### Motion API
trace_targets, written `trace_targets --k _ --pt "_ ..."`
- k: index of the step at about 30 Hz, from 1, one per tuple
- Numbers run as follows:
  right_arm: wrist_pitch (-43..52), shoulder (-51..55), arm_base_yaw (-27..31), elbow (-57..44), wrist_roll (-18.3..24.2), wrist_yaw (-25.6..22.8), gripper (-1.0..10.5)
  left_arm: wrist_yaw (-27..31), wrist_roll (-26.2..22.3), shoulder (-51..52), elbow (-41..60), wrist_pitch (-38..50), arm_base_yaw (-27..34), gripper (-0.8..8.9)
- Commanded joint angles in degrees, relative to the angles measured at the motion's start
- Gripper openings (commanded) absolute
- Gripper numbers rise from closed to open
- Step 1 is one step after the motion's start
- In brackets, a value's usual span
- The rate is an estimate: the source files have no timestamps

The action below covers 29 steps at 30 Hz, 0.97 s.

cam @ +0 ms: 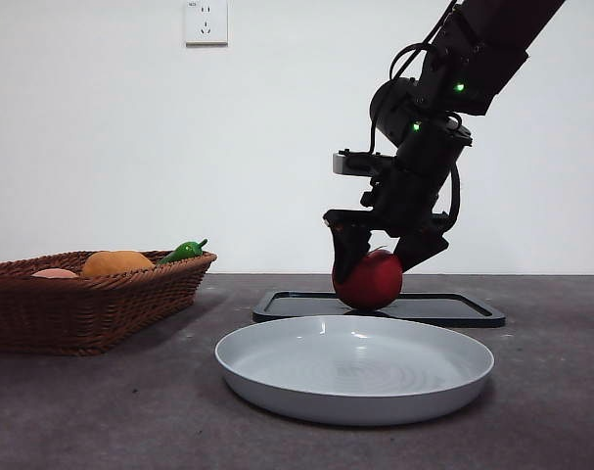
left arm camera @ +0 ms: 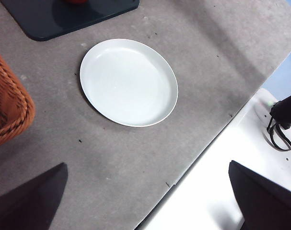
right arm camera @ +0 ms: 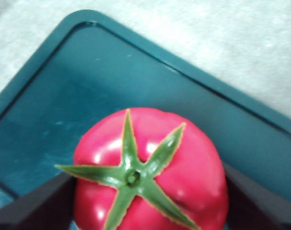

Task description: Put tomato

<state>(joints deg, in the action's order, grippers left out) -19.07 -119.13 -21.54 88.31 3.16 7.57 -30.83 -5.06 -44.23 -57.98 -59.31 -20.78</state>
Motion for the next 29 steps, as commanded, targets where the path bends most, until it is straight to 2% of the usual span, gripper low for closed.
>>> trace_targets --k 1,13,21,29 --pt "-0.22 -1.42 -0.44 1.38 -1.22 0.61 4.9 -0.33 -0.48 -0.31 -0.52 0.52 -0.24 5.58" --pt "-4.46 2.36 -0.39 1.38 -1.25 0.48 4.9 -0.33 -0.5 -0.31 -0.52 0.37 -0.24 5.58" --pt "-11.8 10.78 -0.33 1.38 -1.27 0.5 4.9 -0.33 -0.48 -0.31 -0.52 0.46 -0.24 5.58" --pt "-19.52 23.65 -0.42 1.38 -1.68 1.84 4.9 -0.33 -0.48 -0.31 -0.52 0.55 -0.24 5.58"
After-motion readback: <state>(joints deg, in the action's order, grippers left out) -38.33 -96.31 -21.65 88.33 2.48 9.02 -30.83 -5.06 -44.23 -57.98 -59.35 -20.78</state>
